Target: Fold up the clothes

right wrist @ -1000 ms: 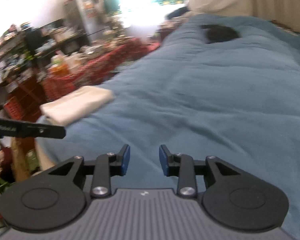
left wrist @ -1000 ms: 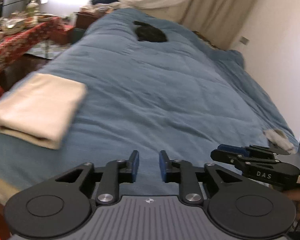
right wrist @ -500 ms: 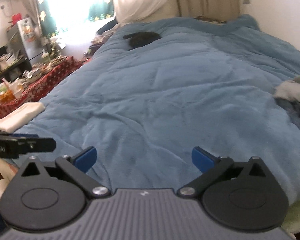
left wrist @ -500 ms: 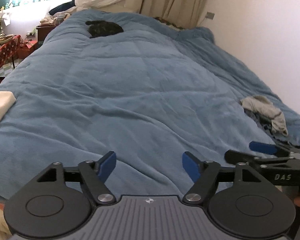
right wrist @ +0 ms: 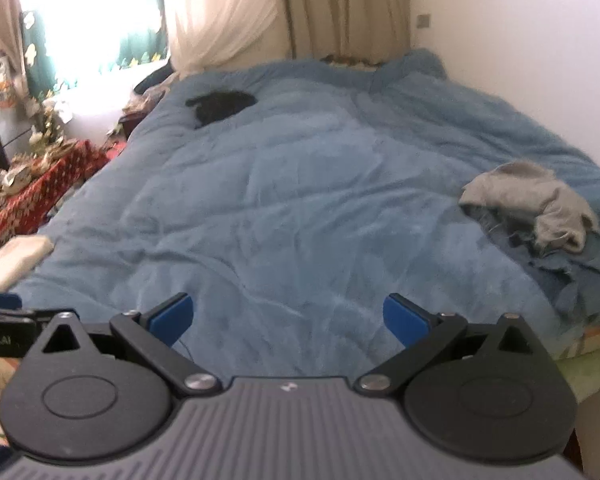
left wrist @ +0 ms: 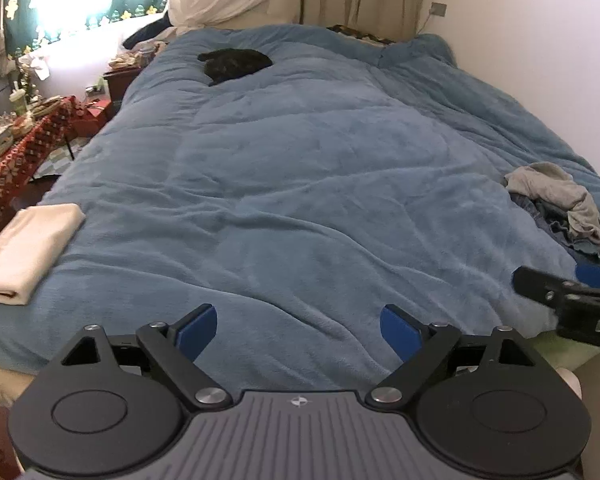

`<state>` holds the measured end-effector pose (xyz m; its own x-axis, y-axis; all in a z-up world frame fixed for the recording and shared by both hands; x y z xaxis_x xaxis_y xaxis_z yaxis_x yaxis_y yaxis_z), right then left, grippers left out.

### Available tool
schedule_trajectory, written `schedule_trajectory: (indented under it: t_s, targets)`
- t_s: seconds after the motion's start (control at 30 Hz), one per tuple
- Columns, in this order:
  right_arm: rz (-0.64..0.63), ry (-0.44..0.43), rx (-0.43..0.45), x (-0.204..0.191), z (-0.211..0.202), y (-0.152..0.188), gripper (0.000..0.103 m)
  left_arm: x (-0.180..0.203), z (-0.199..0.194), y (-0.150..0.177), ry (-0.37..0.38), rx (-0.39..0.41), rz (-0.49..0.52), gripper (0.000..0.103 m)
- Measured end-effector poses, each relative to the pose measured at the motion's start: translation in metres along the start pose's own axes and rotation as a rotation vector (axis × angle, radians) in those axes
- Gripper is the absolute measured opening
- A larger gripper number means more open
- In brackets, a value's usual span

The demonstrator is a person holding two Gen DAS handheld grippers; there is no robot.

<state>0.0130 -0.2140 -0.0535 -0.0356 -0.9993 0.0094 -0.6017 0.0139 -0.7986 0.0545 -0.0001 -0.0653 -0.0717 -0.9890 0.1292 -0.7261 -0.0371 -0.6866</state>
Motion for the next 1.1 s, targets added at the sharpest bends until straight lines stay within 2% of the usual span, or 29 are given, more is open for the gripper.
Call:
schedule_trajectory:
  t_s: [0.07, 0.17, 0.4, 0.5, 0.6, 0.7, 0.77, 1.1]
  targets:
    - [0.008, 0.017, 0.001, -0.002, -0.013, -0.009, 0.102, -0.001, -0.010, -0.002, -0.022, 0.003, -0.018, 0.089]
    - [-0.003, -0.013, -0.002, -0.007, -0.028, -0.020, 0.102, -0.002, -0.024, -0.004, -0.035, 0.005, -0.031, 0.089]
    - [-0.109, -0.025, -0.115, -0.035, -0.047, -0.029, 0.102, -0.005, -0.052, -0.007, -0.086, 0.033, -0.081, 0.089]
    - [-0.087, -0.002, -0.128, -0.044, -0.050, -0.027, 0.102, -0.006, -0.057, -0.006, -0.079, 0.010, -0.074, 0.089]
    - [-0.086, -0.002, -0.149, -0.048, -0.049, -0.024, 0.102, -0.009, -0.063, -0.002, -0.099, 0.020, -0.083, 0.089]
    - [-0.051, -0.012, -0.144, -0.046, -0.050, -0.018, 0.102, -0.006, -0.070, 0.000, -0.165, 0.043, -0.050, 0.089]
    - [-0.032, -0.023, -0.145, -0.045, -0.050, -0.014, 0.102, -0.006, -0.073, 0.000, -0.183, 0.053, -0.040, 0.089]
    - [-0.029, -0.045, -0.133, -0.045, -0.053, -0.010, 0.102, -0.005, -0.078, 0.000, -0.156, 0.056, -0.036, 0.089]
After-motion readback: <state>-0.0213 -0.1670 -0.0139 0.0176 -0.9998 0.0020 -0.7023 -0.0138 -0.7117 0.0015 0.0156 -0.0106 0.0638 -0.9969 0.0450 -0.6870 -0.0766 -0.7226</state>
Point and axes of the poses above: each gripper's, at about its wrist camera, not at the fingertips, and z roughly the way its jaws point, x to its right, y to its underside, the point moved 2 cm from there along z, roughly the way its jaws point, and after that the axes turned 6 degrees about -z, right-handed, at the moved point
